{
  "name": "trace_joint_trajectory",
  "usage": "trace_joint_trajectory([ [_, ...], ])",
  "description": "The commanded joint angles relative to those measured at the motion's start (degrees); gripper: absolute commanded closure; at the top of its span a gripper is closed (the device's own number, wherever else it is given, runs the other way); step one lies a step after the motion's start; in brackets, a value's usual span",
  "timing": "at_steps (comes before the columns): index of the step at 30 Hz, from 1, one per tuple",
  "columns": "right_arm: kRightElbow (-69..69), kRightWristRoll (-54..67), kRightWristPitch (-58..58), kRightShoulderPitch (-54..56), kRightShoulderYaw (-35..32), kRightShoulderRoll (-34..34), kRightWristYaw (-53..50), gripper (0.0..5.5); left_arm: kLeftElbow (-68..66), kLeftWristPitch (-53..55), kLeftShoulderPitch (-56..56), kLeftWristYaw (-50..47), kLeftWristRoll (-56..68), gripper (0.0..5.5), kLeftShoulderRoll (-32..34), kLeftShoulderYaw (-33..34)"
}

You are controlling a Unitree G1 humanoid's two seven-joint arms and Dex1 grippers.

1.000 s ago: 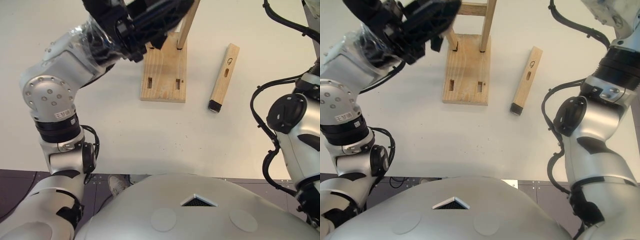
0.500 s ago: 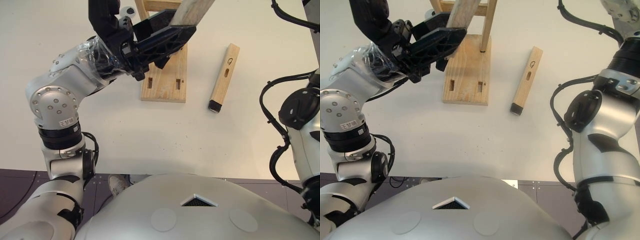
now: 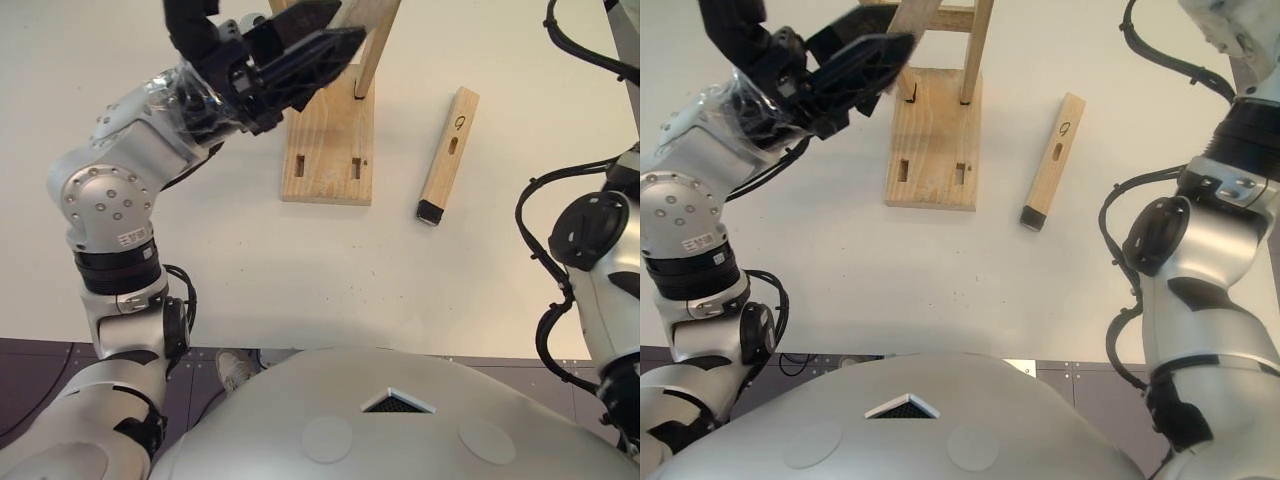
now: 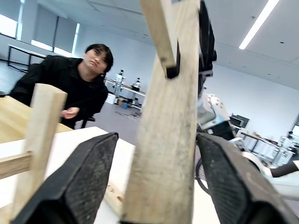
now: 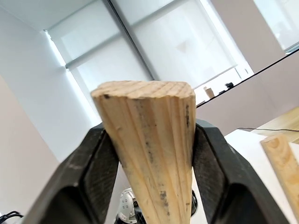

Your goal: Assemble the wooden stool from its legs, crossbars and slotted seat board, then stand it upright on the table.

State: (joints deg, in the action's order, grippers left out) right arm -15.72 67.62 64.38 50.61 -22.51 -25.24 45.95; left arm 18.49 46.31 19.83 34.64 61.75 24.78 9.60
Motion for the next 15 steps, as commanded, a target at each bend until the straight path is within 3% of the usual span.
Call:
trace_joint_trajectory([
  [1, 1.81, -3.92, -5.70, -3.03, 0.61, -0.13, 1.30, 3.42, -1.58, 0.59, -3.85, -0.29, -0.36, 2.29, 3.70, 4.83],
  [5, 6.49, -8.59, -12.98, -8.13, 1.80, 0.73, 2.68, 3.43, -4.75, -1.01, -5.88, 1.47, -3.70, 2.29, 6.16, 6.05],
  [9, 16.27, -14.91, -23.12, -17.69, 6.05, 1.73, 7.31, 3.43, -7.81, -3.81, -6.73, 2.07, -7.62, 2.29, 5.26, 5.32],
  [15, 20.12, -23.38, -34.44, -25.76, 12.24, 3.20, 10.46, 3.44, -11.47, -6.81, -7.70, 3.45, -10.47, 2.29, 3.77, 5.63],
])
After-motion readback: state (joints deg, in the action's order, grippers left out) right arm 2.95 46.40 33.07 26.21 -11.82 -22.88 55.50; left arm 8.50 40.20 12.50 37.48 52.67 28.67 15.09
